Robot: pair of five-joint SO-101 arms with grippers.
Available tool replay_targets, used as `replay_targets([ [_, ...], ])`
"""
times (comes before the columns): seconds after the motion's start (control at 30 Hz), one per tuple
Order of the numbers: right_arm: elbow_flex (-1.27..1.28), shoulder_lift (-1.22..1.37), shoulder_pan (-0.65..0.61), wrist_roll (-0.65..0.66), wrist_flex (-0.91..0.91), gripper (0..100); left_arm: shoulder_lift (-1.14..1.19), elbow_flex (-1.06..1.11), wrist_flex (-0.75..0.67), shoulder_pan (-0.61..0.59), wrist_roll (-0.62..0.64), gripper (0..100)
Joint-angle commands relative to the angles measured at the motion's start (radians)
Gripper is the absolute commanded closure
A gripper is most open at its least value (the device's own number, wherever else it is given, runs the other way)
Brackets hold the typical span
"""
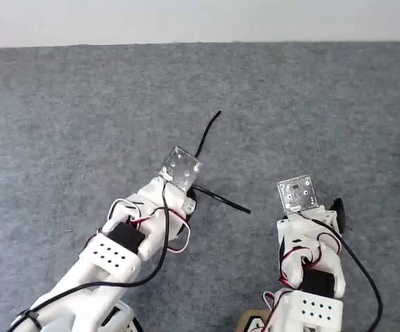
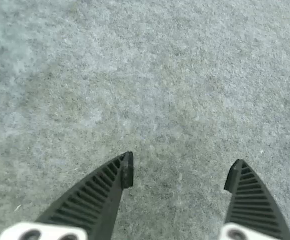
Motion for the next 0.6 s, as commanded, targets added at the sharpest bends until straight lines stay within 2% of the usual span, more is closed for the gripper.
replay_targets([
  [0.0,0.015,-0.012,-0.01,0.011,-0.022,68.5,-0.031,-0.012,-0.041,0.008,-0.132,99],
  [0.3,0.015,-0.012,-0.01,0.011,-0.021,68.5,-0.026,-0.005,-0.021,0.114,-0.459,99],
  [0.57,0.015,-0.012,-0.01,0.011,-0.021,68.5,-0.031,-0.039,0.173,0.212,-0.666,99],
])
